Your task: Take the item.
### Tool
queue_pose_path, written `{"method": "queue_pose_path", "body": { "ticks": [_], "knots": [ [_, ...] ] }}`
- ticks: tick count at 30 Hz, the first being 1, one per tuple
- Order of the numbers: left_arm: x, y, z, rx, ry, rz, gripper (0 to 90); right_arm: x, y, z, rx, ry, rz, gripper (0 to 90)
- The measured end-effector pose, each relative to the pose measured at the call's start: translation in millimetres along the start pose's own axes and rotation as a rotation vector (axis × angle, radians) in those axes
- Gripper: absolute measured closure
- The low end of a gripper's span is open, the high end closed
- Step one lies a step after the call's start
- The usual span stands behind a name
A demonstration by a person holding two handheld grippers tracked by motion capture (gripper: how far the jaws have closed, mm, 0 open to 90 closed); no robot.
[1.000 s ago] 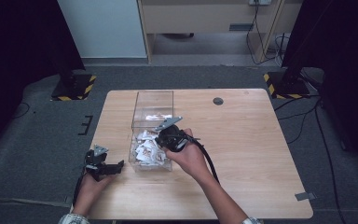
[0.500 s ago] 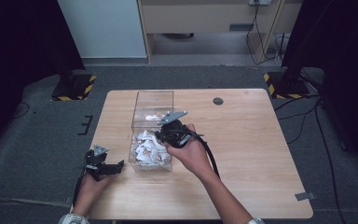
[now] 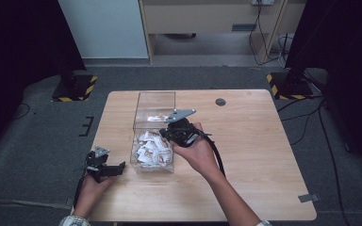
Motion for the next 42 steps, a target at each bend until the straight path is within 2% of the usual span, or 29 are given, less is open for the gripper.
{"method": "queue_pose_path", "body": {
  "ticks": [23, 31, 42],
  "knots": [
    [-0.1, 0.0, -0.1, -0.001, 0.000, 0.001, 0.0, 11.9, -13.3, 3.0, -0.008, -0.008, 0.027, 90.0],
    [-0.3, -0.2, -0.2, -0.001, 0.000, 0.002, 0.0, 19.9, -24.5, 10.2, -0.008, 0.005, 0.052, 90.0],
    [-0.2, -0.2, -0.2, -0.002, 0.000, 0.002, 0.0, 36.7, -51.5, 25.9, -0.030, 0.010, 0.111, 90.0]
  ]
}}
Point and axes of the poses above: each handheld gripper's, and its own axes: x roughly backward along the jaws, z roughly out of its underside, y roughly to its left, the point moved 10 cm from there along -x, roughly forward along the jaws, and after that the axes turned 13 degrees about -y, right-handed, at the moved point
